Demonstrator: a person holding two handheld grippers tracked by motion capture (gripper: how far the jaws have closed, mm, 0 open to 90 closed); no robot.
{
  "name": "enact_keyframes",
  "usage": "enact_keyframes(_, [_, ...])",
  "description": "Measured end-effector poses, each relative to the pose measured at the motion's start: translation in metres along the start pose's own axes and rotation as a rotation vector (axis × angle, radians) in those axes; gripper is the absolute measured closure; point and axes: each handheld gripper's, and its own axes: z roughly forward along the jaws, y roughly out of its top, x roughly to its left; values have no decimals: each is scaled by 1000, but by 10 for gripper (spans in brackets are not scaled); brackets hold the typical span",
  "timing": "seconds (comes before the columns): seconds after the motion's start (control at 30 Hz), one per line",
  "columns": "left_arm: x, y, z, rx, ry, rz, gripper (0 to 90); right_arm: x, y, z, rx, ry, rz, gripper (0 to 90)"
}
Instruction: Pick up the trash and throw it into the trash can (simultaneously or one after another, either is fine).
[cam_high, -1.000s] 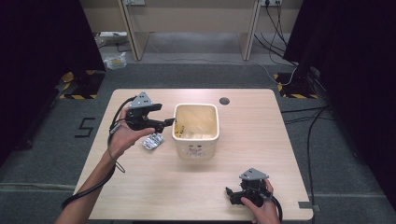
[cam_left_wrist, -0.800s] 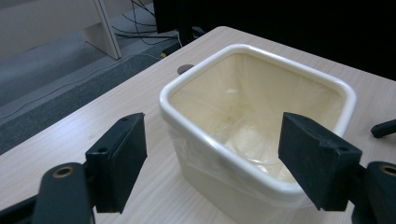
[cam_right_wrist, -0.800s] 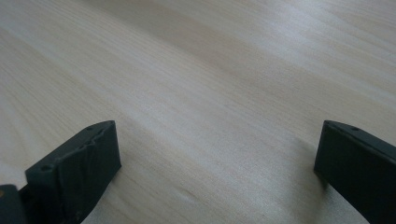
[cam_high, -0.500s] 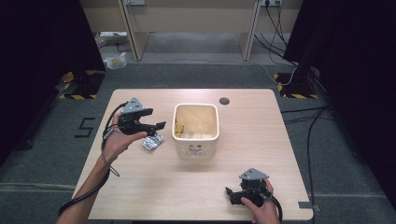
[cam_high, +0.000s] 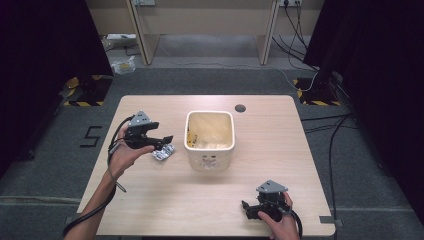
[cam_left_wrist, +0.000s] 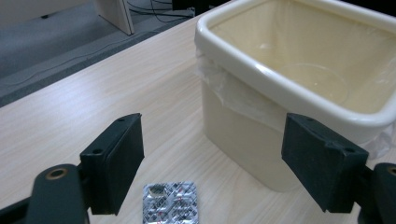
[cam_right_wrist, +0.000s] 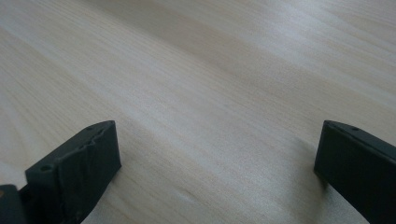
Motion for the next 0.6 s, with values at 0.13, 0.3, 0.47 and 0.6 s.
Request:
enact_keyframes(0.13, [3, -8, 6, 19, 11, -4, 201, 0, 0, 0, -1, -1, 0, 3])
enact_keyframes(0.3, [8, -20, 15, 43, 25, -21, 201, 0, 0, 0, -2, -1, 0, 3])
enact_keyframes(0.47, [13, -30, 20, 49, 35, -37, 202, 0, 0, 0, -2, -2, 0, 3])
enact_keyframes(0.6, [14, -40, 24, 65, 40, -38, 202, 0, 0, 0, -1, -1, -1, 3])
